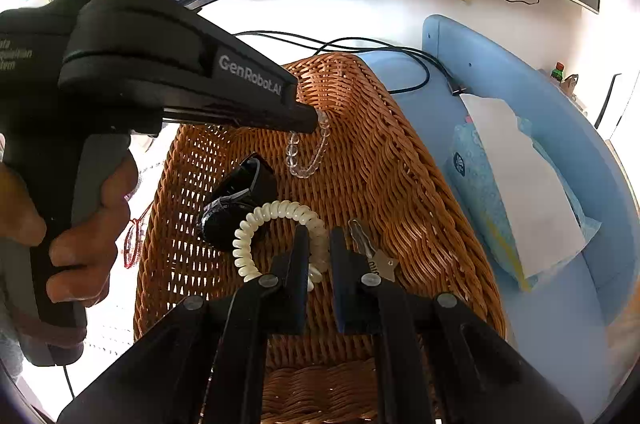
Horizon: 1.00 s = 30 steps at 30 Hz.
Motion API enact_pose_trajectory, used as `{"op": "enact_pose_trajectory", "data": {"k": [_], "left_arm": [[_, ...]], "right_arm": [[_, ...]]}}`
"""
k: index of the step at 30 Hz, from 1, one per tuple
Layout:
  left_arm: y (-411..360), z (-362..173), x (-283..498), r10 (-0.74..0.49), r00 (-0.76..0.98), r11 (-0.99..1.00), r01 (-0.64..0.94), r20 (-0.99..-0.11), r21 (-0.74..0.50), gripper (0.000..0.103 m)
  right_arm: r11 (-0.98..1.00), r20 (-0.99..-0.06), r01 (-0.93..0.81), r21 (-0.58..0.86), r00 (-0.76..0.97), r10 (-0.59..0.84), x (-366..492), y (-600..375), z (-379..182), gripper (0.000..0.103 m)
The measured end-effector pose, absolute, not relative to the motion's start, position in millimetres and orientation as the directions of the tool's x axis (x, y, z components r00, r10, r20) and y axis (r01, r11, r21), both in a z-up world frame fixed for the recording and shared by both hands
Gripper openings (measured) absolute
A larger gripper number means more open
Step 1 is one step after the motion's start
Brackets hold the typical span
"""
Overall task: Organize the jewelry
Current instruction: 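Open the right tool to drop the cream hair tie while the left tool drops the bracelet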
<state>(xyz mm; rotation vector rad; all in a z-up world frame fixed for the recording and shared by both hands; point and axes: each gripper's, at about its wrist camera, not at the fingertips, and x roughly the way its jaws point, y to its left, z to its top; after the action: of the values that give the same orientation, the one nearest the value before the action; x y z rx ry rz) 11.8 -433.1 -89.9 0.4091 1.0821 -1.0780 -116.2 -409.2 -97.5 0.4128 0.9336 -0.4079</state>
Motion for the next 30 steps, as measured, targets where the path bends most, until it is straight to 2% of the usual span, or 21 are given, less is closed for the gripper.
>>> {"op": "enact_pose_trajectory", "data": {"k": [12,13,14,16,17,23,30], "left_arm": [[-425,-80,11,-0.509,0.076,0.473,0.857,-0.857,-0.205,0.008],[-423,-78,13,-0.517,0.077,0.484,0.848,-0.853,-0.217,0.012],[-418,-76,17,-0.528,0.073,0.494,0.836,-0.846,-0.237,0.017],[-409,-70,23,-0.555,0.061,0.489,0.830,-0.830,-0.266,0.055],[-403,-66,25,-0.569,0.065,0.487,0.830,-0.819,-0.272,0.059],[-357,-39,51,-0.631,0.101,0.522,0.788,-0.769,-0.325,0.062],[-260,-17,92,-0.633,0.258,0.660,0.672,-0.730,-0.335,0.062]], "right_arm": [[0.847,-0.825,0.501,0.178,0.545,-0.148,-117,-406,-91,0.013],[0.847,-0.826,0.499,0.186,0.546,-0.140,-117,-406,-91,0.014],[0.844,-0.828,0.503,0.187,0.543,-0.140,-118,-407,-91,0.021],[0.839,-0.824,0.512,0.185,0.546,-0.152,-120,-408,-88,0.030],[0.837,-0.820,0.514,0.187,0.551,-0.155,-122,-409,-86,0.033],[0.832,-0.808,0.524,0.183,0.562,-0.176,-123,-411,-77,0.037],[0.860,-0.753,0.471,0.194,0.634,-0.177,-113,-397,-51,0.037]]}}
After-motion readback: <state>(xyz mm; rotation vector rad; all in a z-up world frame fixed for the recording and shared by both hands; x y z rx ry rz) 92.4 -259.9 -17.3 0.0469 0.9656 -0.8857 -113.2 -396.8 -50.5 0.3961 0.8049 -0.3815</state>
